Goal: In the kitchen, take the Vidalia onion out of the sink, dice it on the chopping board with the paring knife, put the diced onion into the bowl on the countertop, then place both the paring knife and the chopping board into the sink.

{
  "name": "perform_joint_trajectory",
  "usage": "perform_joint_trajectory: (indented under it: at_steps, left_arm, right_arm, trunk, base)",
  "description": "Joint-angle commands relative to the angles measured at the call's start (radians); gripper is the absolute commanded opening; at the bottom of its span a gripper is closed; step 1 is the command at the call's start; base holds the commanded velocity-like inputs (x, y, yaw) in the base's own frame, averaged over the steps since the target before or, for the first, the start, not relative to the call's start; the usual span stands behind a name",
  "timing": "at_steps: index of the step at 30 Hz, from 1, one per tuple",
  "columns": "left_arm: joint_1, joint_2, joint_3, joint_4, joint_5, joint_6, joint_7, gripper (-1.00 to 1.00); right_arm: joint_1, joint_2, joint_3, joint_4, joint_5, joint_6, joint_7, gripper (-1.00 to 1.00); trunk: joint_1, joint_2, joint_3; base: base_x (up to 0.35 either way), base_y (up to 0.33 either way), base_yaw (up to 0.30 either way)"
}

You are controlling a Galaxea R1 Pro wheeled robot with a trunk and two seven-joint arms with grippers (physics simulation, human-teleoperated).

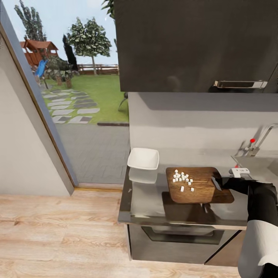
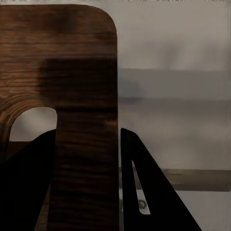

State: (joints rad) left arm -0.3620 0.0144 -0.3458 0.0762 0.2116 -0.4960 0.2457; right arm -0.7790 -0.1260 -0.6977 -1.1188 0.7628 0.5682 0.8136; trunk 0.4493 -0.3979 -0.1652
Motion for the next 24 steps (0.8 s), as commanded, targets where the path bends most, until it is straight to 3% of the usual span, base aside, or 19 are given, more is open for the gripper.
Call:
perform_joint_trajectory:
  at_steps: [1,9,16,24]
  left_arm:
    - [-0.002,-0.001,-0.009,0.004,0.007,-0.006,0.001,1.0]
    - [-0.002,-0.001,-0.009,0.004,0.006,-0.006,0.001,1.0]
    - [-0.002,-0.001,-0.009,0.004,0.007,-0.005,0.001,1.0]
    - [-0.002,-0.001,-0.009,0.004,0.007,-0.004,0.001,1.0]
  right_arm:
    - [-0.002,0.0,-0.002,-0.001,0.007,0.002,0.009,-1.0]
    - [-0.001,0.0,-0.002,-0.001,0.007,0.002,0.009,-1.0]
    - [-0.001,0.0,-0.002,-0.001,0.007,0.002,0.009,-1.0]
    - [-0.001,0.0,-0.002,-0.001,0.007,0.001,0.009,-1.0]
  trunk:
    - [0.001,-0.002,-0.001]
    - [0.001,-0.002,0.01]
    - [0.001,-0.002,0.018]
    - [0.001,-0.002,0.028]
  base:
    - [0.0,0.0,0.0]
    - [0.0,0.007,0.0]
    - [0.064,0.245,0.0]
    - [0.221,0.256,0.0]
